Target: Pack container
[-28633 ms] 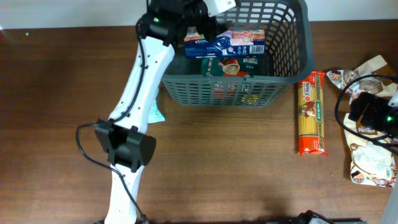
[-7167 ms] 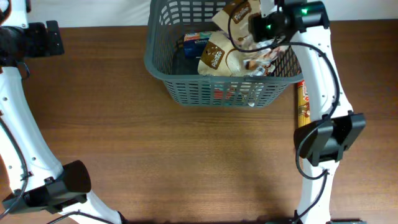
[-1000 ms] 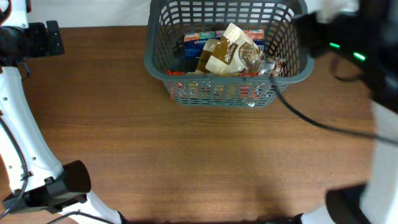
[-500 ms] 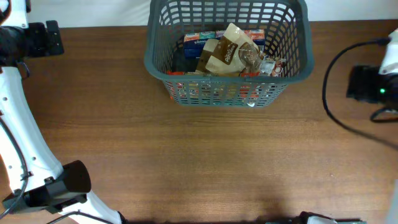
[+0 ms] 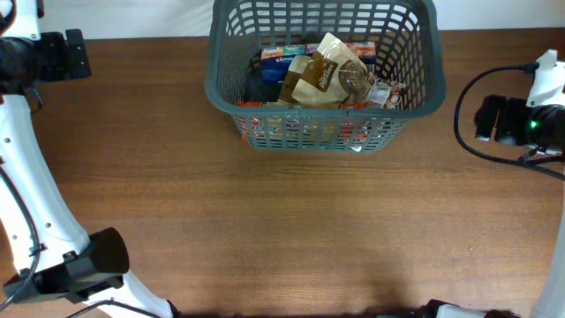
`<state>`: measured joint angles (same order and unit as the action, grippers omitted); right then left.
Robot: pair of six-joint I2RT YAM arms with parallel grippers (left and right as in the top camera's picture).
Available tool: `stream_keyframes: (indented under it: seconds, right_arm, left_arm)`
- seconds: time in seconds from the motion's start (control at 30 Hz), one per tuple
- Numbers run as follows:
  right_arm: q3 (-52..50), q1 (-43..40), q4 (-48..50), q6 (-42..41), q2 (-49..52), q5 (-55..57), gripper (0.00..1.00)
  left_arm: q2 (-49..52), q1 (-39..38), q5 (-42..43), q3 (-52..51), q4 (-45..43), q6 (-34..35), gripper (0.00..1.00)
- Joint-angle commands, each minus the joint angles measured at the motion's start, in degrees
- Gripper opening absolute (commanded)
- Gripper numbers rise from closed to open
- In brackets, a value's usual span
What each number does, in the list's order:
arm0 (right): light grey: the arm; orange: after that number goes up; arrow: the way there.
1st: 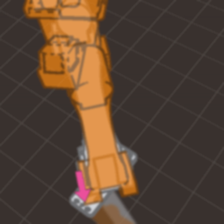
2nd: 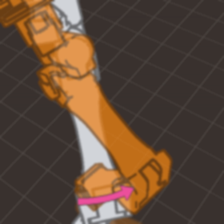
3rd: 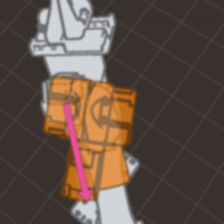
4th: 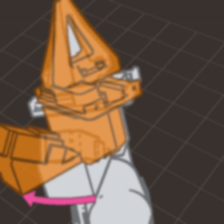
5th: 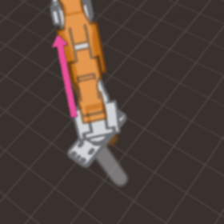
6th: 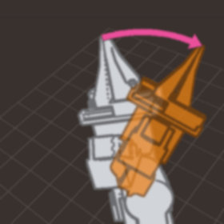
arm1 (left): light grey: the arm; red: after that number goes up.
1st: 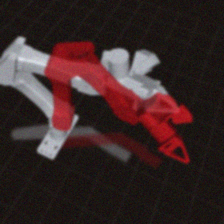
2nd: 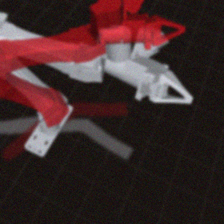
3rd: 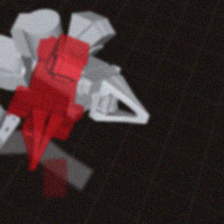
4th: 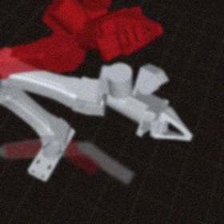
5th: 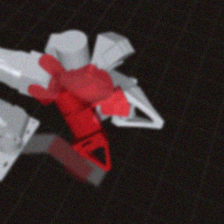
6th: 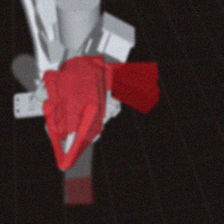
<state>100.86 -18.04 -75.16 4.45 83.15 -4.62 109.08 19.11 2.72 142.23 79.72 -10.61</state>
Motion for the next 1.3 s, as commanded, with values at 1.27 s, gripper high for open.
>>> stream_keyframes:
  seconds: [1.27]
  right_arm:
    - [-70.62, 8.04, 43.3, -0.5, -67.56, -3.8, 0.99]
  left_arm:
    - [0.2, 0.33, -0.22, -0.02, -0.09, 0.72, 0.99]
